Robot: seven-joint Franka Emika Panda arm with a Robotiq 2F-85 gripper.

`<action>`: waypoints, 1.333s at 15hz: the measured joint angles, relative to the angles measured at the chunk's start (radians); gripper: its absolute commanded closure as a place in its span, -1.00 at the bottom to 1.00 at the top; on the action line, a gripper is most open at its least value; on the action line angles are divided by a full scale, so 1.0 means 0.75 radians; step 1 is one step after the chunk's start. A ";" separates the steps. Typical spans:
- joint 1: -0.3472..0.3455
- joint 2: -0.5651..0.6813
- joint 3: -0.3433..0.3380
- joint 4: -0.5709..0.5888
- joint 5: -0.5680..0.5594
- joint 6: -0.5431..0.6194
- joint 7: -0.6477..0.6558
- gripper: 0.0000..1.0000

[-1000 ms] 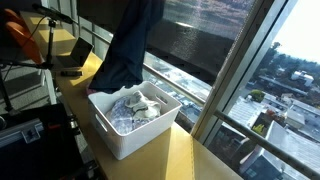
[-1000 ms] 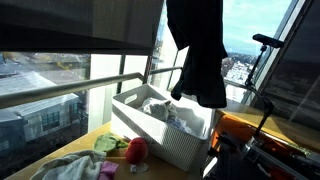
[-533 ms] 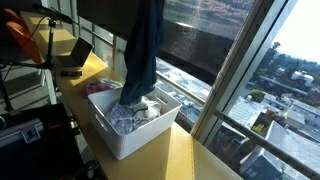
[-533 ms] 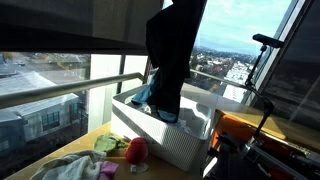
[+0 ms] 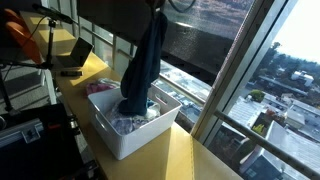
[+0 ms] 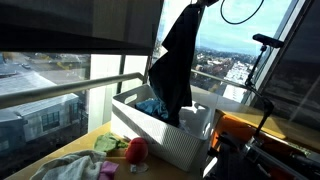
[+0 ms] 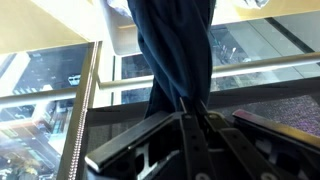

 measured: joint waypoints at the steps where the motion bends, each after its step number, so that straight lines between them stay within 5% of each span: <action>1: -0.009 0.018 -0.003 -0.009 0.000 0.008 -0.001 0.37; 6: -0.019 0.063 0.008 -0.016 0.000 0.012 0.000 -0.33; 11: 0.089 0.075 0.171 -0.021 -0.011 0.014 0.039 -1.00; 16: 0.231 0.262 0.342 -0.046 -0.060 0.090 0.083 -1.00; 20: 0.293 0.508 0.375 -0.006 -0.158 0.163 0.086 -1.00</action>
